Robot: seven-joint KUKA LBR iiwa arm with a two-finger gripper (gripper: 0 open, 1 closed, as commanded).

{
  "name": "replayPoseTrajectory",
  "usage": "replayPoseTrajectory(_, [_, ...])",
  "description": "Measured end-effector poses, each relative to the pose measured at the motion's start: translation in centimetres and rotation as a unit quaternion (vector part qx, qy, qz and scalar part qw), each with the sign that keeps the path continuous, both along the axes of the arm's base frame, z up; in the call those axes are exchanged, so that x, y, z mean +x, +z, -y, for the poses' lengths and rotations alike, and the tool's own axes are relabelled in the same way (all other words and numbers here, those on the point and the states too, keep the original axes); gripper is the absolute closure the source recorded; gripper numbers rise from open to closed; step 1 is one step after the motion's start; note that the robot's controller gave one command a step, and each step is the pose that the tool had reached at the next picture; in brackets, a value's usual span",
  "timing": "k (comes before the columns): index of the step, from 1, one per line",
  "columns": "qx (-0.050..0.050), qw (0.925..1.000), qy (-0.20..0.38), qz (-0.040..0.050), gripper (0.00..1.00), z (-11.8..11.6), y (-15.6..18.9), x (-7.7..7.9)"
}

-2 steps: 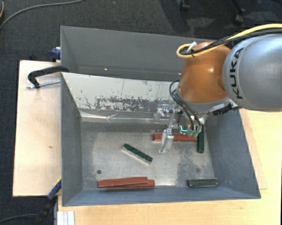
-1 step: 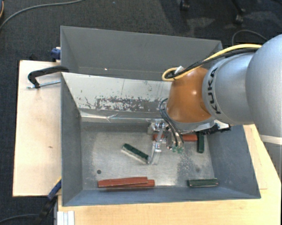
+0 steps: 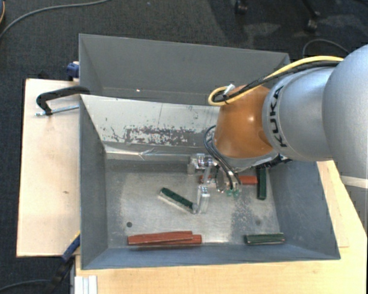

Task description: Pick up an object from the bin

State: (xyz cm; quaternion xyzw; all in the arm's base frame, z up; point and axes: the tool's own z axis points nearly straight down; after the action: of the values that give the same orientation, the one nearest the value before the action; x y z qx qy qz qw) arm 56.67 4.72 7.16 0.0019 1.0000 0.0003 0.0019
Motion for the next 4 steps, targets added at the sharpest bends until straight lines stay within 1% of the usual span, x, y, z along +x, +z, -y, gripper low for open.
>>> replayPoseTrajectory(1, [0.001, 0.9986, 0.053, -0.0024, 0.00, -6.6, 0.0, -4.1])
replayPoseTrajectory(2, [0.001, 0.9762, 0.217, 0.0029, 0.00, -9.8, 4.0, -4.4])
replayPoseTrajectory(3, [-0.001, 0.9002, 0.435, -0.0020, 0.00, -7.9, -0.2, -4.6])
replayPoseTrajectory(4, [0.000, 0.9004, 0.435, -0.0008, 1.00, -8.0, -0.1, -4.5])
